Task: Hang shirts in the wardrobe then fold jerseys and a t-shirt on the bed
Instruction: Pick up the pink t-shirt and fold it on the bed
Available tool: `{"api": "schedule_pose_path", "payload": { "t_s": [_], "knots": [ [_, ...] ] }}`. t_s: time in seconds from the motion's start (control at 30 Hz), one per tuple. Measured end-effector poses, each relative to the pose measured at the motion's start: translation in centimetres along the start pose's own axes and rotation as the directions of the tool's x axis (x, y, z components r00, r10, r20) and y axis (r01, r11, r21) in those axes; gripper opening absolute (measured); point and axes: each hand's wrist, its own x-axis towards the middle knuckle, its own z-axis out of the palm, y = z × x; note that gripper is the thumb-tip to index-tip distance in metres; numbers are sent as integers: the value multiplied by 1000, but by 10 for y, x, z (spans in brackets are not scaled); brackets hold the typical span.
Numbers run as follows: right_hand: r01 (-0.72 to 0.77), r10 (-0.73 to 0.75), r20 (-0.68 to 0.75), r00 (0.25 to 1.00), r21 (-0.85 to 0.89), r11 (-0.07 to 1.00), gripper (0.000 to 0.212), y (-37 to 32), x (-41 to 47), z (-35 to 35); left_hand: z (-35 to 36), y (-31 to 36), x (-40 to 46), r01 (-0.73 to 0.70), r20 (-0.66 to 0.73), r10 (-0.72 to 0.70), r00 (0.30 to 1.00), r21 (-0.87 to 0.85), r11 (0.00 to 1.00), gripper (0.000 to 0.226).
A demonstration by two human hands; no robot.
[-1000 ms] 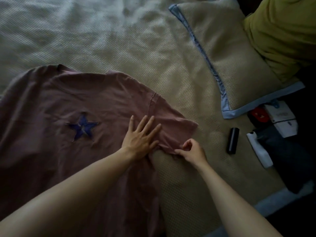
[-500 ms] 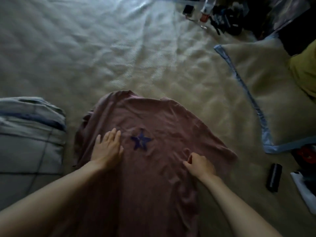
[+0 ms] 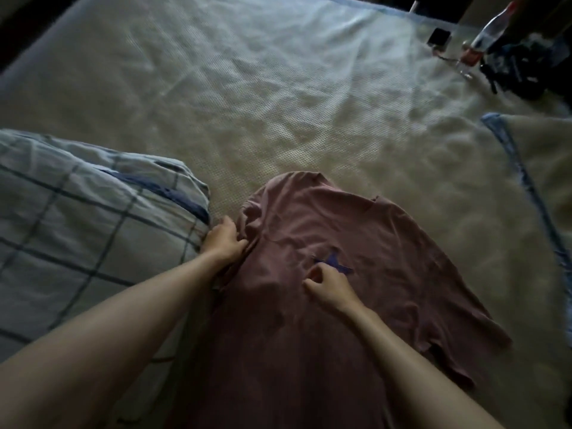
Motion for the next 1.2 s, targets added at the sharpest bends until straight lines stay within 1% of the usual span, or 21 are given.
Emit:
{"api": "schedule_pose_path", "payload": {
  "t_s": [0.1,0.2,0.3,0.37,0.43,0.47,0.53,0.57,0.6,0.67,0.7,0.77,0.83,0.87,0.9,0.93,1.0,1.07,1.1,1.13,1.2],
  "knots": [
    [132,-130,-21,991,223,966,20,-58,10,25,-11,6,3,24,11,-24,1000,27,999,31],
    [212,-227,-5,974,374,903,38,-103,16,41,-48,3,14,-1,102,6,995,-46,999,17],
    [160,-216,93,972,414,896,70,-135,24,52,-99,1,19,-73,94,77,993,-53,996,20],
    [84,-164,171,972,400,913,95,-147,34,66,-130,3,21,-131,35,129,991,28,991,26],
    [-13,-109,254,961,435,900,109,-151,46,84,-151,5,28,-174,-75,187,980,149,973,25],
    [-34,-103,272,957,456,889,111,-153,49,92,-159,5,31,-181,-71,193,979,151,972,24],
    [9,-103,218,971,394,919,97,-163,34,88,-165,5,31,-158,100,152,983,59,986,22],
    [55,-109,155,982,321,946,84,-165,30,87,-163,3,28,-155,211,137,968,73,985,22],
    [111,-138,80,987,273,955,65,-164,30,87,-159,-1,26,-193,316,139,939,145,970,23],
    [181,-170,-63,983,353,918,20,-165,33,90,-146,-11,23,-297,442,151,884,283,912,26],
    [188,-163,-96,982,419,888,12,-168,32,92,-140,-15,22,-335,445,172,879,321,886,26],
    [155,-130,-86,988,611,776,29,-173,31,91,-135,-21,26,-363,318,261,912,326,873,21],
    [21,-108,48,993,828,561,22,-179,26,85,-137,-19,26,-299,157,271,950,196,934,21],
    [-34,-121,105,987,874,485,15,-182,23,79,-140,-17,27,-246,93,237,967,96,965,25],
    [-61,-133,138,982,882,468,11,-184,22,76,-142,-17,28,-195,48,194,980,16,981,27],
    [-58,-142,140,980,881,469,16,-186,19,75,-147,-17,30,-146,16,147,989,-27,989,27],
    [42,-139,57,989,785,618,41,-187,19,79,-158,-17,29,-84,-3,84,996,-32,996,23],
    [181,-181,-50,982,504,845,65,-189,15,88,-167,-17,28,-42,48,43,998,-33,999,21],
    [216,-194,-98,976,343,914,73,-193,11,91,-170,-18,28,-22,95,29,995,-75,997,22],
    [227,-198,-150,969,216,949,75,-198,9,94,-173,-17,27,-2,146,21,989,-127,992,24],
    [210,-191,-248,950,51,976,59,-210,7,91,-175,-17,26,15,184,17,983,-171,985,31]
  ]
}}
